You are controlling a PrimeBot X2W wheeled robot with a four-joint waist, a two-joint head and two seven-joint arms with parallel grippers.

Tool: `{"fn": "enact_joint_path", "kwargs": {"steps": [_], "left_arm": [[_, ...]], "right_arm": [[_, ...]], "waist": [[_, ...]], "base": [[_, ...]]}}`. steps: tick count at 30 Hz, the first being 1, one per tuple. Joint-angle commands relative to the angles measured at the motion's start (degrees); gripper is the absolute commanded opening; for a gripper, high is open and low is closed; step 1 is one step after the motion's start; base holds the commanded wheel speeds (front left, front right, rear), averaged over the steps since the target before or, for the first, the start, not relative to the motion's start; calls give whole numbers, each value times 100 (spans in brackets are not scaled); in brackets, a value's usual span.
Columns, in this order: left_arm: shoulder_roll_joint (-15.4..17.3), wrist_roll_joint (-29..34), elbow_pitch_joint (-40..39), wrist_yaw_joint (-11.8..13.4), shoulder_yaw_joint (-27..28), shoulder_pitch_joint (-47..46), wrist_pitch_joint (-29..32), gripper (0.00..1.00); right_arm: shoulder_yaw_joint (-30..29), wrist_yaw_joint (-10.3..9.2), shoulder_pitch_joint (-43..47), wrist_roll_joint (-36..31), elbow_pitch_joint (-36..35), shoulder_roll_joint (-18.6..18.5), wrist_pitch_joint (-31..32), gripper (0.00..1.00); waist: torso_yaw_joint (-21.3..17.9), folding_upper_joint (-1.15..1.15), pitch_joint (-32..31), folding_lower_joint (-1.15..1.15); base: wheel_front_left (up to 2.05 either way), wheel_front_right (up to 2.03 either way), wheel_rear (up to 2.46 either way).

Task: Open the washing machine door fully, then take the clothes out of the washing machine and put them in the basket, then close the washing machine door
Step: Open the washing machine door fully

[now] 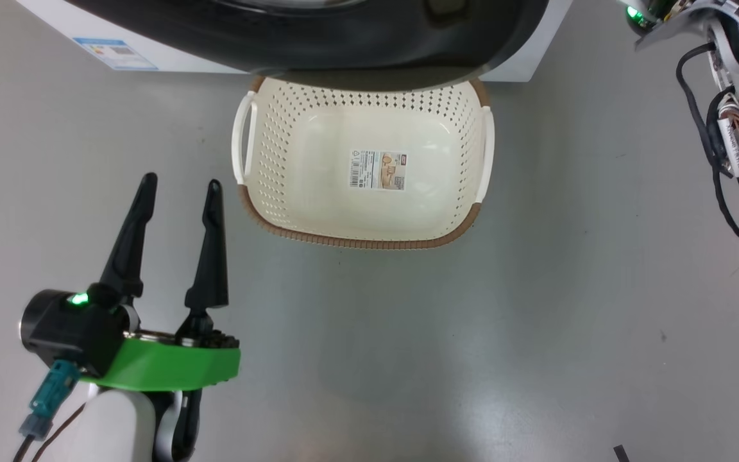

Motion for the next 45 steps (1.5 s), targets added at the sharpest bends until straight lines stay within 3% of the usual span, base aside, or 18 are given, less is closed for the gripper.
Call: {"fn": "enact_joint_path", "kwargs": {"steps": [1, 21, 22, 25, 32, 37, 45], "left_arm": [[109, 6, -102, -33, 213, -38, -44, 100], [109, 141, 0, -74, 307, 88, -44, 100], [109, 140, 2, -72, 308, 91, -44, 100], [109, 140, 11, -72, 305, 85, -44, 100], [109, 145, 24, -73, 337, 43, -44, 100], [109, 77, 61, -63, 322, -9, -44, 100], [109, 92, 72, -20, 375, -2, -44, 100]], "right_arm": [[65, 44, 138, -45, -195, 196, 64, 0], [147, 44, 674, -115, -247, 364, 407, 0], [131, 44, 681, -158, -256, 366, 321, 2], [90, 44, 718, -328, -327, 376, -26, 100], [116, 44, 949, -789, -618, 310, -992, 100], [158, 44, 1393, -1212, -983, 94, -2267, 100], [909, 44, 2192, -1838, -1341, -353, -4167, 100]], "waist": [[-24, 0, -25, 0], [-153, 0, -414, 0], [-158, 0, -417, 0], [-174, 0, -416, 0], [-227, 0, -387, 0], [-250, 0, -414, 0], [-471, 0, -488, 0]], "base": [[0, 0, 0], [0, 0, 0], [0, 0, 0], [0, 0, 0], [0, 0, 0], [0, 0, 0], [0, 0, 0]]}}
